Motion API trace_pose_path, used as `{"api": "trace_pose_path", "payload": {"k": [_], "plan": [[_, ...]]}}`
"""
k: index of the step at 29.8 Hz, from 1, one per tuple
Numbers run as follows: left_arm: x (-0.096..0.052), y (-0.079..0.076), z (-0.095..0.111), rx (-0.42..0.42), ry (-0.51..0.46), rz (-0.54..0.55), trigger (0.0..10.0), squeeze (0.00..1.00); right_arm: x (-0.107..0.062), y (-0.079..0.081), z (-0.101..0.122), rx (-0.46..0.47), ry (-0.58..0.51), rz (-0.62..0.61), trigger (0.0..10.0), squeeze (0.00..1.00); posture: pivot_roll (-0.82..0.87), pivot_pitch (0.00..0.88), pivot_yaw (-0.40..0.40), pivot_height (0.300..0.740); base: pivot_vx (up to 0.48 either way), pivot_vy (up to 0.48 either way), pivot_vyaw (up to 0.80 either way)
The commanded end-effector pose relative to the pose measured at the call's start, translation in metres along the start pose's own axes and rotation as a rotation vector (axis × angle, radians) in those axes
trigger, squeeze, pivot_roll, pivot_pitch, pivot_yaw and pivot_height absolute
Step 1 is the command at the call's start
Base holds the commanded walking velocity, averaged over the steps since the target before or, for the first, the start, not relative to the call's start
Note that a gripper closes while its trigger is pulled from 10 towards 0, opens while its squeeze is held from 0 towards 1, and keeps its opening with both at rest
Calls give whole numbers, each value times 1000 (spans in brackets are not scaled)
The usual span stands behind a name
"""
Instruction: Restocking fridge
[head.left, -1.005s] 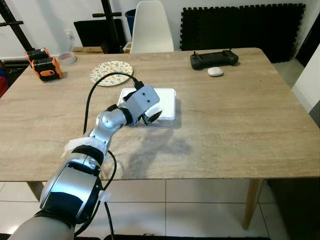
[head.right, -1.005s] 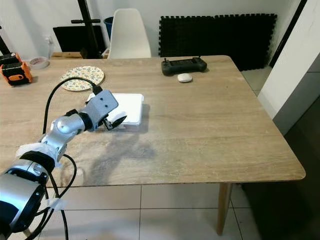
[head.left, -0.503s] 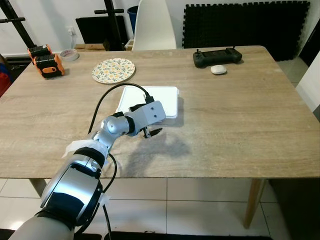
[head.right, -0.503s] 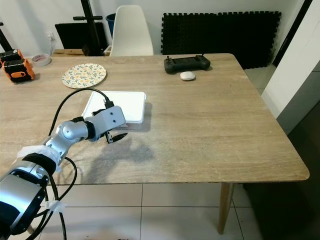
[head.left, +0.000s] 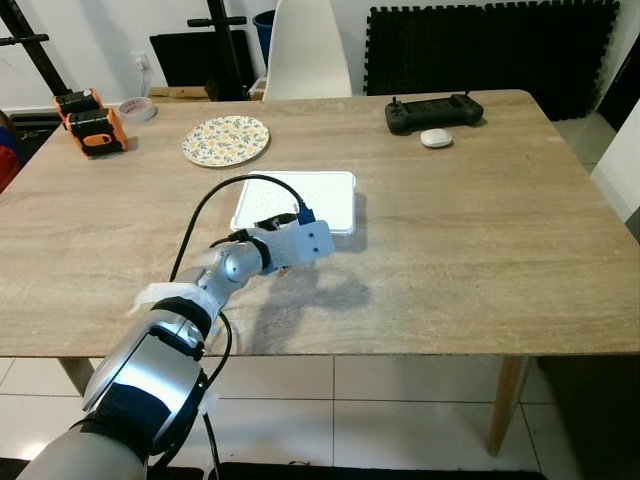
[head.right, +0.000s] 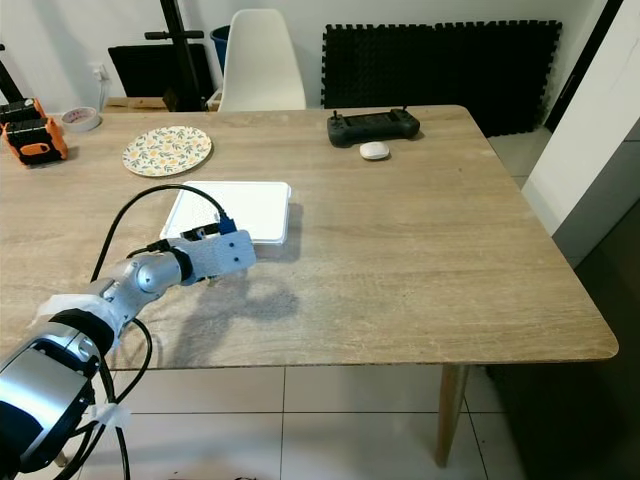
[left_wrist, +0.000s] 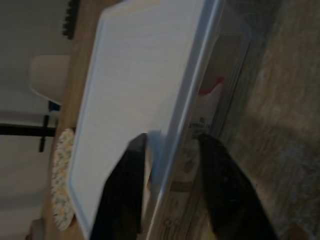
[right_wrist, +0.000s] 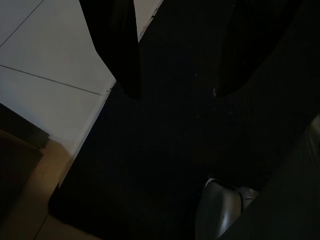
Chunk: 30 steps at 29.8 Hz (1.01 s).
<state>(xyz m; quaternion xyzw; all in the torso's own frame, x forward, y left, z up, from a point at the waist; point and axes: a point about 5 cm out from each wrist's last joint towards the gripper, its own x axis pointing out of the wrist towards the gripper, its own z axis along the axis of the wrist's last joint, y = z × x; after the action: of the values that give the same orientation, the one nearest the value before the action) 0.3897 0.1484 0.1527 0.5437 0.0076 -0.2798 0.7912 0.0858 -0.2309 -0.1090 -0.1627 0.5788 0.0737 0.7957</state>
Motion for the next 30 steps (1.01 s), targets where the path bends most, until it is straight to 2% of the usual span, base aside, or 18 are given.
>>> {"api": "trace_pose_path", "payload": {"k": [1,7,10,15,19,20,22,23,24,25,26,27,28,30], "plan": [[-5,-12,-19,2,98,-36,0,0,-1,4,-5,13,7,2,10000,0,-158,119,57,740,0,0,0],[-5,-3,-19,-42,96,53,0,0,0,3,-3,18,4,-1,10000,0,-158,111,57,740,0,0,0],[-6,10,-15,-112,62,148,0,0,0,-2,5,26,-25,-10,10000,0,-155,101,54,740,0,0,0],[-8,18,-15,-173,42,209,0,0,0,-6,8,35,-39,-15,10000,0,-155,94,52,740,0,0,0],[-14,29,-15,-283,-15,297,0,0,0,-13,14,47,-56,-21,10000,0,-142,76,46,740,0,0,0],[-14,29,-15,-283,-15,297,0,0,0,-13,14,47,-56,-21,10000,0,-142,76,46,740,0,0,0],[-17,34,-15,-338,-48,323,118,0,0,-14,17,59,-67,-14,10000,0,-135,71,44,740,0,0,0],[-19,37,-14,-368,-82,339,1294,0,1,-14,22,72,-83,-3,10000,0,-128,67,42,740,0,0,0],[-19,37,-14,-368,-82,339,1294,0,1,-14,22,72,-83,-3,10000,0,-128,67,42,740,0,0,0],[-23,42,-13,-406,-121,361,3412,0,1,-14,29,94,-114,6,10000,0,-125,66,42,740,0,0,0],[-27,47,-11,-462,-181,367,7020,0,1,-15,38,141,-155,27,10000,0,-119,61,41,740,0,0,0],[-30,49,-10,-497,-222,370,7020,0,1,-15,45,172,-183,40,10000,0,-119,61,41,740,0,0,0],[-35,55,-8,-543,-276,383,10000,0,1,-13,54,212,-226,83,10000,0,-110,56,39,740,0,0,0],[-42,60,-4,-597,-357,392,10000,0,0,-10,67,243,-283,161,10000,0,-106,52,36,740,0,0,0]]}}
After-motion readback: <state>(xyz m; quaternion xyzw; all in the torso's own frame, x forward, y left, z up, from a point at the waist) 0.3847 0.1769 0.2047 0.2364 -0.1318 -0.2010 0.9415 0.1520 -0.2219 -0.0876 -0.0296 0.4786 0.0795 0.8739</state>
